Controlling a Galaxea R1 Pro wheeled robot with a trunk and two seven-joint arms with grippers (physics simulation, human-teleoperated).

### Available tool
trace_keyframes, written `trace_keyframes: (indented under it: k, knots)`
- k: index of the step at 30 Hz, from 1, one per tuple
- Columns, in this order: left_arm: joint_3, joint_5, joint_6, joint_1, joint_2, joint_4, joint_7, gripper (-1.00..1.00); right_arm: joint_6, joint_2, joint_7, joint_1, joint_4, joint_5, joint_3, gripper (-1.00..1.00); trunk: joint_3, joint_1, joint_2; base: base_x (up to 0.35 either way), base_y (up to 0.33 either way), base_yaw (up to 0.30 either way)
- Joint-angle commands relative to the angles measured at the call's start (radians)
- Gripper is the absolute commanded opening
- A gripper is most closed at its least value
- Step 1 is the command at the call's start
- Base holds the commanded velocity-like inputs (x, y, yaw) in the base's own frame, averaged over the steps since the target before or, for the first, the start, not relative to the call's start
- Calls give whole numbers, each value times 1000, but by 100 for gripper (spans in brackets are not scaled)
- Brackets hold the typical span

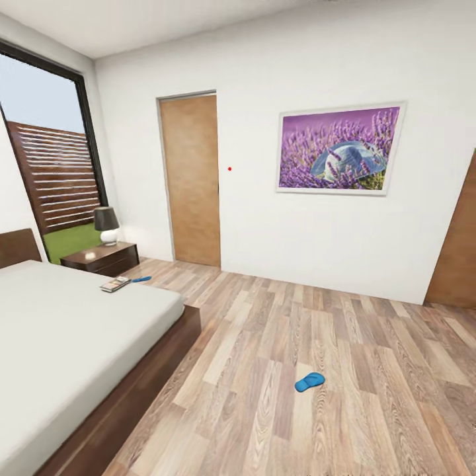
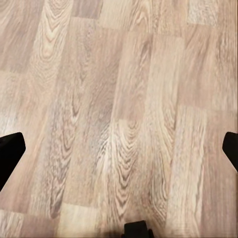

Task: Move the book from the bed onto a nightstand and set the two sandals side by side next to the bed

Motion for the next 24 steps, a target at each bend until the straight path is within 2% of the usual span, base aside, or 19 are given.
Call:
trace_keyframes:
  k: [1, 24]
  knots:
    - [-1, 6, -3, 0, 0, 0, 0, 100, -2, 0, 0, 0, 0, -8, 1, 100, 0, 0, -1, 0, 0, -282]
    - [0, 6, -3, 0, 0, 1, 0, 100, -2, 0, 0, 0, 0, -8, 1, 100, 18, 0, -1, 0, 0, -282]
